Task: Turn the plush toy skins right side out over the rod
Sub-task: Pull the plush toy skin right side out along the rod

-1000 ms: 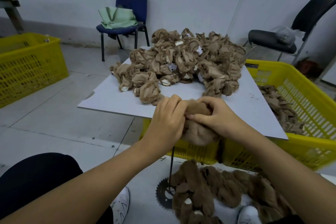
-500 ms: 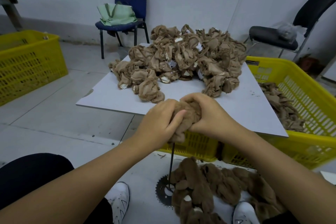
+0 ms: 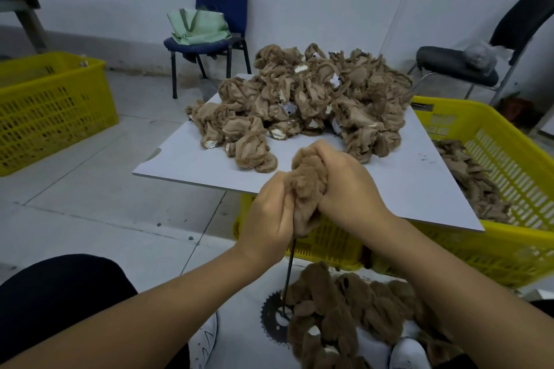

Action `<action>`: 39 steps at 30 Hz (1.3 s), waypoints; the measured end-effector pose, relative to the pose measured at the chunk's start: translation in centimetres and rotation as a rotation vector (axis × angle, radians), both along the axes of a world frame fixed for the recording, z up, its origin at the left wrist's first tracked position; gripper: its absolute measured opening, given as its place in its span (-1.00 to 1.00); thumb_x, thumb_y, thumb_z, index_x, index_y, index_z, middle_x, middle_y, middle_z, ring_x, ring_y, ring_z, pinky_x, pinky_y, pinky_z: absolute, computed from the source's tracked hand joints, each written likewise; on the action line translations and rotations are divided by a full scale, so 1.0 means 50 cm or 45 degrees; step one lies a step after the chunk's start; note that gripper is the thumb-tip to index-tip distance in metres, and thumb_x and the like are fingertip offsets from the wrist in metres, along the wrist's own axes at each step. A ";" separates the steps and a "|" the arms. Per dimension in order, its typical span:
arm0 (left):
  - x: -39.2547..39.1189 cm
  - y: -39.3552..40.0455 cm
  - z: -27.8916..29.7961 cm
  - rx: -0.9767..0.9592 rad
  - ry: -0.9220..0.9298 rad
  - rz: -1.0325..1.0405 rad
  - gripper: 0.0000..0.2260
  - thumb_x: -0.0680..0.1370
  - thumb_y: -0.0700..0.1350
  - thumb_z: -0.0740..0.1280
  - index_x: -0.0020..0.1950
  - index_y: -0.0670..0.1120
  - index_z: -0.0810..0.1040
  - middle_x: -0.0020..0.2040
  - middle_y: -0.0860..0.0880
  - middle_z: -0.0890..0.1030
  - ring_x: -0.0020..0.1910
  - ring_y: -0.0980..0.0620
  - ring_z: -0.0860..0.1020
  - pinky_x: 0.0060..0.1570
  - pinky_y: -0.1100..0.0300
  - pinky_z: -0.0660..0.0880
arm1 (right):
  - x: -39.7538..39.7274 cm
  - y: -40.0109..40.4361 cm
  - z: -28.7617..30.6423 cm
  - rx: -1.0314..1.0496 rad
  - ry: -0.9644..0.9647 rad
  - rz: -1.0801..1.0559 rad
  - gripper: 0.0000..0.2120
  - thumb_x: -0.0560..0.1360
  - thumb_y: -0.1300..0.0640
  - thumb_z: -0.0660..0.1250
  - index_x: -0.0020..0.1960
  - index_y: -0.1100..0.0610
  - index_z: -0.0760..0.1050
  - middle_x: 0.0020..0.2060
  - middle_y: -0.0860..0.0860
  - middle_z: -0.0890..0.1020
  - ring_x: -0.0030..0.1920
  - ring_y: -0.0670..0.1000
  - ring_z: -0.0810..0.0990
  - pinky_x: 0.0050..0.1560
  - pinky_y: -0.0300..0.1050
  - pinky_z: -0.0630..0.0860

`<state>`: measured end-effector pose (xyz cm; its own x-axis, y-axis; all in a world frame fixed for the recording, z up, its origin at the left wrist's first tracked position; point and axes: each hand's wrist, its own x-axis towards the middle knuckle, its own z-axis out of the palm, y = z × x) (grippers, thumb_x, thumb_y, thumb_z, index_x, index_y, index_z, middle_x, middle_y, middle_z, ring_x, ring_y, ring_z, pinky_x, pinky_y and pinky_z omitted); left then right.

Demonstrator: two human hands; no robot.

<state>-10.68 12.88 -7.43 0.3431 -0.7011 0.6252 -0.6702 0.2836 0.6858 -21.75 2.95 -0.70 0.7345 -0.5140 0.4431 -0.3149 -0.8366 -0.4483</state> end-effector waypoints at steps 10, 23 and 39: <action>0.003 -0.012 0.046 0.046 -0.168 0.072 -0.76 0.65 -0.13 0.06 0.12 -0.12 0.50 -0.03 0.01 0.51 -0.03 0.07 0.47 0.00 0.28 0.40 | 0.001 -0.016 -0.038 0.549 -0.104 0.014 -0.84 0.41 0.00 0.34 -0.04 -0.08 0.43 -0.16 -0.09 0.61 -0.12 0.00 0.61 -0.10 0.20 0.58; -0.010 -0.015 0.043 -0.058 -0.111 0.029 -0.83 0.49 -0.34 0.11 -0.07 -0.10 0.38 -0.16 -0.01 0.42 -0.17 0.01 0.41 -0.20 0.12 0.36 | 0.024 -0.016 -0.066 0.357 -0.060 -0.122 -0.87 0.50 -0.14 0.19 -0.08 -0.10 0.36 -0.22 -0.10 0.58 -0.18 -0.04 0.58 -0.20 0.05 0.54; -0.021 -0.021 -0.037 0.602 -0.046 0.135 -0.83 0.67 -0.20 0.13 0.12 -0.17 0.50 -0.01 -0.17 0.59 0.01 -0.14 0.57 0.05 -0.15 0.51 | 0.023 -0.003 -0.166 0.516 0.599 -0.071 -0.85 0.60 0.27 0.21 -0.01 0.02 0.41 -0.16 -0.07 0.52 0.01 -0.01 0.49 0.08 -0.05 0.49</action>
<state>-11.75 11.82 -9.30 0.4117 -0.8736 0.2594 -0.7045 -0.1246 0.6987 -20.60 2.79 -9.03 0.7710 -0.6164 -0.1600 -0.5941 -0.6056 -0.5294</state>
